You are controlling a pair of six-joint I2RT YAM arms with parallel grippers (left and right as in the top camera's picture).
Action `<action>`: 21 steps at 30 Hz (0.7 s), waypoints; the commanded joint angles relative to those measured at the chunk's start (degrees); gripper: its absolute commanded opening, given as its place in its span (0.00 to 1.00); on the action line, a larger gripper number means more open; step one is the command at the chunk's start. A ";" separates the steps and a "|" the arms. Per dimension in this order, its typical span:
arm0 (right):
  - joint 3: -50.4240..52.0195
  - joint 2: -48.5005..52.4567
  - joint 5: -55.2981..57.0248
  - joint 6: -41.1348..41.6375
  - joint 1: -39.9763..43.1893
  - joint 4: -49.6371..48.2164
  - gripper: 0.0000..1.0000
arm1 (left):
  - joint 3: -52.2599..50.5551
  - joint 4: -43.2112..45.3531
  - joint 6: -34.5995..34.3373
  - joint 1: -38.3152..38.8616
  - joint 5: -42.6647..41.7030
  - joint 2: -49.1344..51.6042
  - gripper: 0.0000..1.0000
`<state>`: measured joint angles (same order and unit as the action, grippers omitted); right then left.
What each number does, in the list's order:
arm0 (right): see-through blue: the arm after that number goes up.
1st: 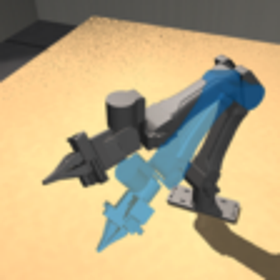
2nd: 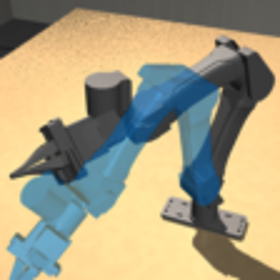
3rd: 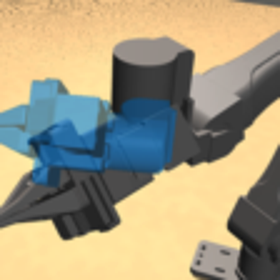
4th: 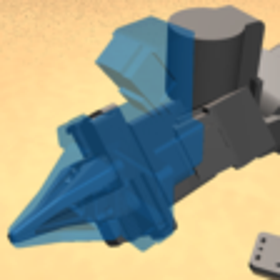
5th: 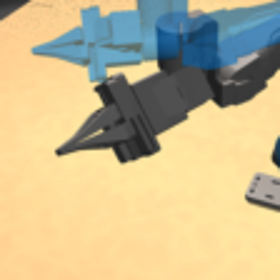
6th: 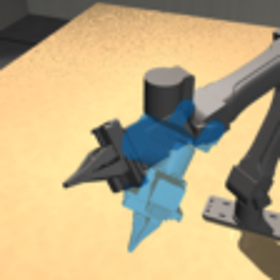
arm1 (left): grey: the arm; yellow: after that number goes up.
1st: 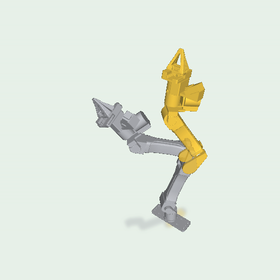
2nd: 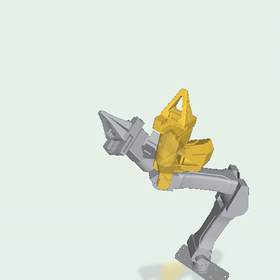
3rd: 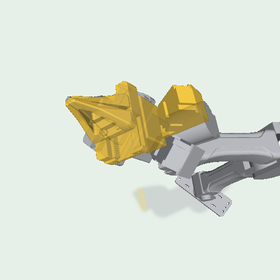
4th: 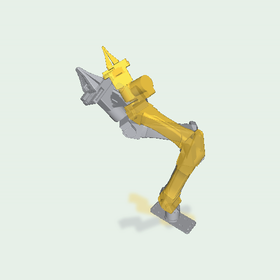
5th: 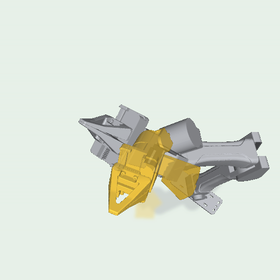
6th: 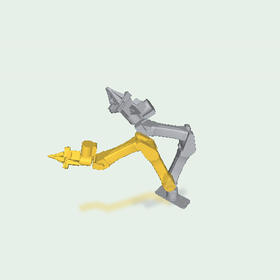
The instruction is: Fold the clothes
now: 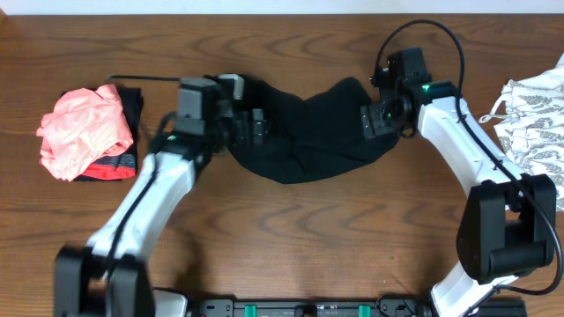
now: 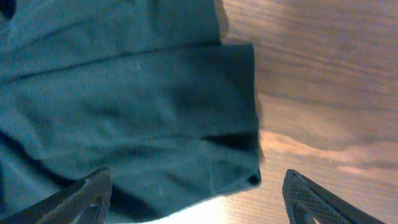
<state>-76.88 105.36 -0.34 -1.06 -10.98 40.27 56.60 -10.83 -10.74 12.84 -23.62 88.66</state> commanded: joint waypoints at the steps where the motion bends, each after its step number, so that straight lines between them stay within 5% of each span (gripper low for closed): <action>1: 2.58 -0.22 -0.33 1.92 0.26 -3.48 0.85 | 0.70 3.06 -0.79 1.27 -0.15 5.90 0.98; 7: 7.87 -0.22 0.04 4.55 0.92 -12.07 0.84 | 0.70 7.32 -0.76 2.14 1.07 12.26 0.98; 11: 10.47 -0.22 -1.33 6.84 1.90 -16.17 0.73 | 0.70 7.26 -0.74 2.14 5.07 13.49 0.98; 21: 14.86 -0.22 -3.17 11.61 2.29 -22.88 0.71 | 0.70 7.93 -0.74 2.14 5.31 13.49 0.99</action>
<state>-63.18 105.36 -2.85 7.57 -9.06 18.17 56.60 -2.98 -10.96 14.85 -19.35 101.65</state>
